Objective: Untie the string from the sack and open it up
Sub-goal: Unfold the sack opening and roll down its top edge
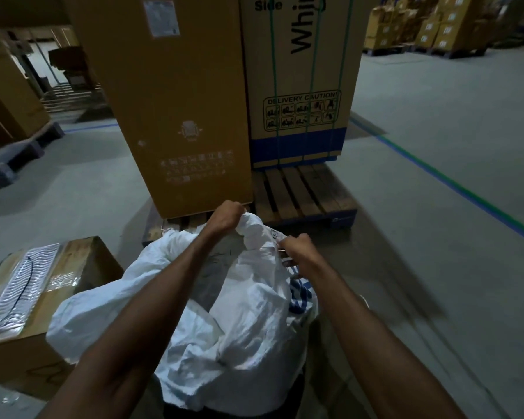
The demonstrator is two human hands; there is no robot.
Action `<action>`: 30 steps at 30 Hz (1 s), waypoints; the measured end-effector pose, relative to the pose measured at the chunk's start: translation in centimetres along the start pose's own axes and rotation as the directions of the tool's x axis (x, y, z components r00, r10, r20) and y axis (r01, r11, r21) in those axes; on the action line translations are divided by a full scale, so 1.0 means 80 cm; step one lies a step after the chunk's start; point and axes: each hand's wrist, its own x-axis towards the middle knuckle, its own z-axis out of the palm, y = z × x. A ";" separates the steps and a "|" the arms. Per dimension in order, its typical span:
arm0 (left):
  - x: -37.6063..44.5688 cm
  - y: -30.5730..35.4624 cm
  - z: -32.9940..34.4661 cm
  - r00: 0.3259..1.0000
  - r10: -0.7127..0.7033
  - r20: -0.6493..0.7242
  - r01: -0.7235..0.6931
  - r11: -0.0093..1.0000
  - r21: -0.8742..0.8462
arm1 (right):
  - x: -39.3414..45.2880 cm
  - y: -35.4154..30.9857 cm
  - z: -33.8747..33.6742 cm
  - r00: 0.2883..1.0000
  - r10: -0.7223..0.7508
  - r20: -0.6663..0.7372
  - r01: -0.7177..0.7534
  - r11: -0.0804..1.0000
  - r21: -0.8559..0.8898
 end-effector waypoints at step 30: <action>-0.098 0.003 -0.020 0.920 0.387 -0.056 -0.372 0.910 0.184 | -0.012 -0.013 0.029 0.997 -0.052 0.052 0.019 0.866 0.500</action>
